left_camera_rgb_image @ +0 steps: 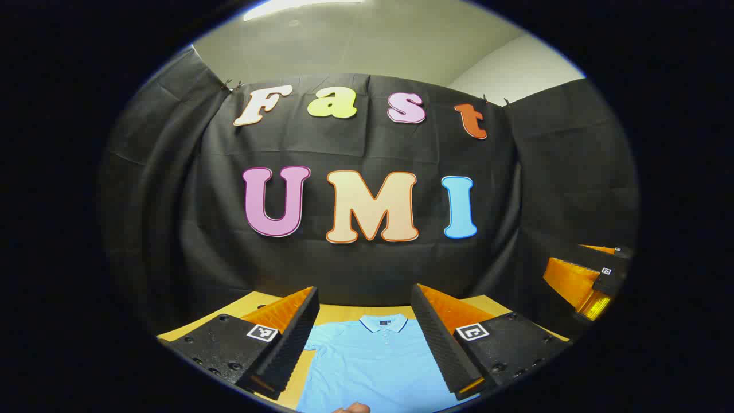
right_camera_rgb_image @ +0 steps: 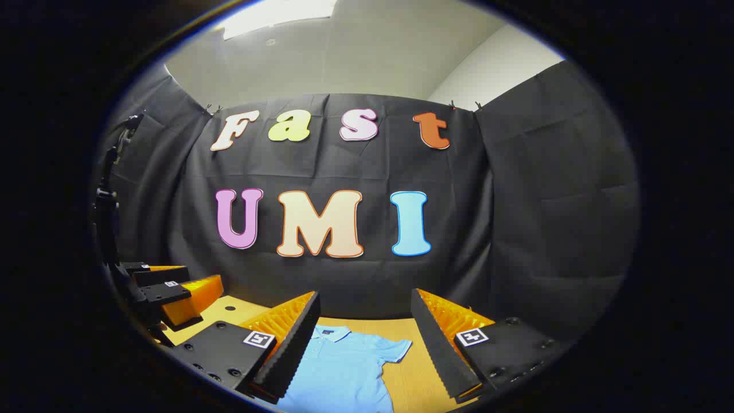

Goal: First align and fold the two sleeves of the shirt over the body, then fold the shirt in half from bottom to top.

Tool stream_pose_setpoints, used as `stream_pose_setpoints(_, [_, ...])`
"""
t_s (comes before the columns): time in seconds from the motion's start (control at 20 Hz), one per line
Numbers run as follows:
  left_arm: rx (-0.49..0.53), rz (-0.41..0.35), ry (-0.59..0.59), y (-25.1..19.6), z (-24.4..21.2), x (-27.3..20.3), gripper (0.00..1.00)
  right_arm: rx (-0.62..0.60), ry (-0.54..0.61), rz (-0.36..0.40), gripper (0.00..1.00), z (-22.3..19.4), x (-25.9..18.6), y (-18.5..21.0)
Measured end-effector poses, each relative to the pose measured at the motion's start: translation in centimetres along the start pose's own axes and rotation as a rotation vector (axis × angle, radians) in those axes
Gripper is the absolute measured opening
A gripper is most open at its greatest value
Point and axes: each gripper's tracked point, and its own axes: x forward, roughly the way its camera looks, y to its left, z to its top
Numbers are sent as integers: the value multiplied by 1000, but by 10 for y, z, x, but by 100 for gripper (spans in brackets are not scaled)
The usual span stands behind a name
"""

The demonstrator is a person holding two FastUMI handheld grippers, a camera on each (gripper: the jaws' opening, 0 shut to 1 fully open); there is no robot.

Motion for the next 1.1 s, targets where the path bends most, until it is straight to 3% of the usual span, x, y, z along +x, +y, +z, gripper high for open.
stream_pose_setpoints(0.6, [12,11,14,-1,-4,1,96,-20,9,45,100,-6,1,7])
stream_pose_setpoints(1.1, [2,6,12,-6,-14,16,96,-54,23,38,98,-21,14,-7])
